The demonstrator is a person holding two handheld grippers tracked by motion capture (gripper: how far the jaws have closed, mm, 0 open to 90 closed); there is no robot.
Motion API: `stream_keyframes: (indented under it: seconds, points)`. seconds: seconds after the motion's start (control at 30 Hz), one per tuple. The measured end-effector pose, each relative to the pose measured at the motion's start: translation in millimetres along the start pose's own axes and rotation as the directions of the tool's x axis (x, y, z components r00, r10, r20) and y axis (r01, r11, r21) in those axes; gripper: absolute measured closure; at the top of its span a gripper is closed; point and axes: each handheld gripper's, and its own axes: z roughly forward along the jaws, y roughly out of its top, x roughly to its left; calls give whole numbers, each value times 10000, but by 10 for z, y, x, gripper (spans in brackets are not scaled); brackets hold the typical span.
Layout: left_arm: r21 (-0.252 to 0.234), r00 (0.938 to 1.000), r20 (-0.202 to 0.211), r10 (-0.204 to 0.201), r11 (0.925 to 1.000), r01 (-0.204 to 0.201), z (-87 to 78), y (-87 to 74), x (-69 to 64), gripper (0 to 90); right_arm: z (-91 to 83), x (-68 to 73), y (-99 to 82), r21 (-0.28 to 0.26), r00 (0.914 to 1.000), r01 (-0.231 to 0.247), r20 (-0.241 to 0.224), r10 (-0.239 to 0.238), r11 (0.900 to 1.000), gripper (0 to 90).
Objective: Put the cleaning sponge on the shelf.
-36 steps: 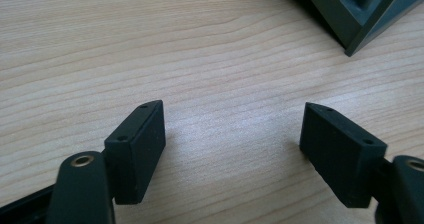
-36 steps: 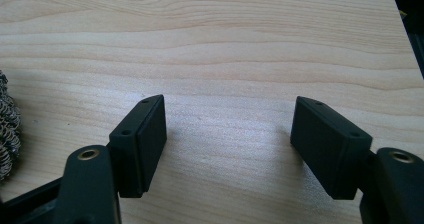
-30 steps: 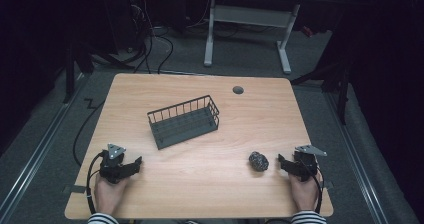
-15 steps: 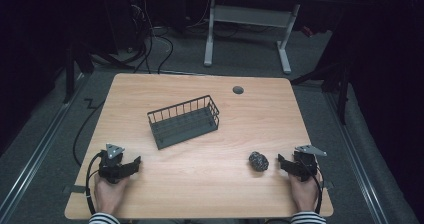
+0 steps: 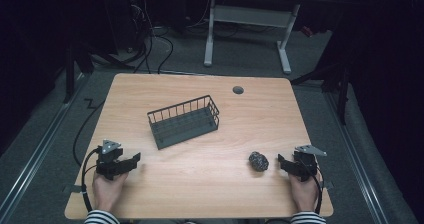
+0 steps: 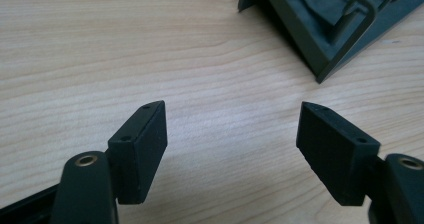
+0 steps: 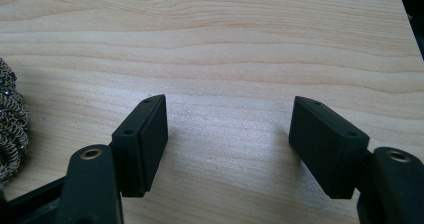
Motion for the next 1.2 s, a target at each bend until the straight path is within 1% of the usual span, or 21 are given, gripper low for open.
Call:
stream_keyframes:
  seconds: [0.07,0.1,0.13,0.17,0.3,0.43,0.53,0.57,0.63,0.77,0.8,0.83,0.87,0.93,0.97,1.03,1.07,1.1,1.13,1.17,1.2]
  points:
    - [-16,10000,42,2,10000,-2,-9,20,-5,285,0,0,0,1,10000,-3,2,3,10000,319]
    - [-102,9998,180,-45,9999,47,-27,57,-11,284,0,0,0,-1,10000,-4,1,4,10000,319]
    - [-102,9998,180,-45,9999,47,-27,57,-11,284,0,0,0,-1,10000,-4,1,4,10000,319]
    - [-117,9994,342,0,9999,4,-48,113,-22,279,0,0,0,1,10000,7,-13,-7,10000,319]
    - [-236,9981,606,62,9997,-48,-89,205,-56,274,1,1,0,-18,10000,34,-22,-34,10000,319]
    - [-313,9973,716,138,9994,-116,-120,266,-83,266,1,1,0,-19,10000,33,-22,-33,10000,319]
    - [-402,9959,891,166,9991,-131,-151,325,-104,263,1,2,0,-18,10000,37,-26,-37,10000,318]
    - [-501,9955,926,220,9986,-174,-167,363,-120,263,1,2,0,-16,10000,37,-24,-37,10000,318]
    - [-522,9953,945,225,9985,-176,-172,379,-125,259,0,2,0,-7,10000,34,-33,-34,10000,319]
    - [-656,9940,1074,228,9977,-158,-201,495,-137,253,0,2,0,-5,10000,33,-30,-33,10000,319]
    - [-656,9940,1074,228,9977,-158,-201,495,-137,253,0,2,-1,-16,10000,31,-24,-31,10000,319]
    - [-702,9926,1195,197,9975,-113,-214,544,-139,259,0,2,0,-8,10000,34,-30,-34,10000,318]
    - [-744,9921,1234,205,9972,-114,-223,579,-149,260,0,2,0,-7,10000,32,-31,-32,10000,318]
    - [-760,9919,1246,253,9970,-158,-230,600,-155,263,0,2,0,-8,10000,32,-30,-32,10000,319]
    - [-812,9906,1318,354,9964,-248,-245,661,-178,265,-1,3,0,-6,10000,32,-34,-32,10000,318]
    - [-783,9909,1268,450,9963,-352,-249,716,-195,264,-2,3,0,15,10000,35,-29,-35,10000,318]
    - [-783,9909,1268,450,9963,-352,-249,716,-195,263,-2,3,0,15,10000,35,-29,-35,10000,318]
    - [-807,9905,1285,497,9960,-395,-246,775,-205,262,-1,3,-1,-5,10000,33,-38,-33,10000,318]
    - [-807,9905,1285,497,9960,-395,-246,775,-205,261,-1,3,-1,-5,10000,33,-38,-33,10000,318]
    - [-836,9906,1246,560,9954,-457,-238,837,-219,258,-1,3,-1,-5,10000,35,-43,-35,10000,317]
    - [-836,9906,1246,560,9954,-457,-238,837,-219,257,-1,3,-1,-5,10000,35,-43,-35,10000,317]
